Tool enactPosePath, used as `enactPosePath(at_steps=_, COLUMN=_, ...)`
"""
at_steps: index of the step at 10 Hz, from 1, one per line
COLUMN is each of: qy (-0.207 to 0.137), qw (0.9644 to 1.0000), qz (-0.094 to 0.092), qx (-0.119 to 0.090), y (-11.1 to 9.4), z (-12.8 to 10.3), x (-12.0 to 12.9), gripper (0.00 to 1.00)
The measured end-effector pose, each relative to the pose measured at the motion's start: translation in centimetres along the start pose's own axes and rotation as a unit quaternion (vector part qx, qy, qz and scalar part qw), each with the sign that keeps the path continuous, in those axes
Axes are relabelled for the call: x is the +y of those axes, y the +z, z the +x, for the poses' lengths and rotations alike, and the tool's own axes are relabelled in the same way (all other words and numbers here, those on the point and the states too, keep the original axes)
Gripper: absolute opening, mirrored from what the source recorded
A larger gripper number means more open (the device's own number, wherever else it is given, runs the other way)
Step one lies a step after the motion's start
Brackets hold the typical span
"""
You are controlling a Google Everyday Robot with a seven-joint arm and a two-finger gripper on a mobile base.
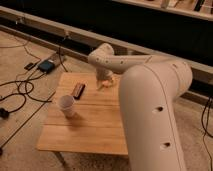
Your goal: Place the pepper in the ceramic cup
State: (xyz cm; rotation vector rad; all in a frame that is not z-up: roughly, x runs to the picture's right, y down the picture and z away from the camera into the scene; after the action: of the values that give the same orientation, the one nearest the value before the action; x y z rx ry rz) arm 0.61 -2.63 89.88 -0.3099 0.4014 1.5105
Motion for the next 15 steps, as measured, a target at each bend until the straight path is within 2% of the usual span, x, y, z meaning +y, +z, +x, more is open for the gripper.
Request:
enactPosePath(at_steps=3, qy=0.032, qw=0.9992, qz=-0.009, qx=-0.022, y=1.0, z=-1.2, x=-0.5, gripper=0.65)
enactPosePath(at_steps=6, qy=0.05, qw=0.9981, qz=-0.013, qx=-0.035, y=2.3, z=-2.0, x=-1.0, gripper=0.65)
enactPosePath(at_steps=15, qy=0.053, qw=0.9978, qz=-0.012, qx=-0.038, y=2.7, z=-2.3, x=-1.1, gripper=0.65)
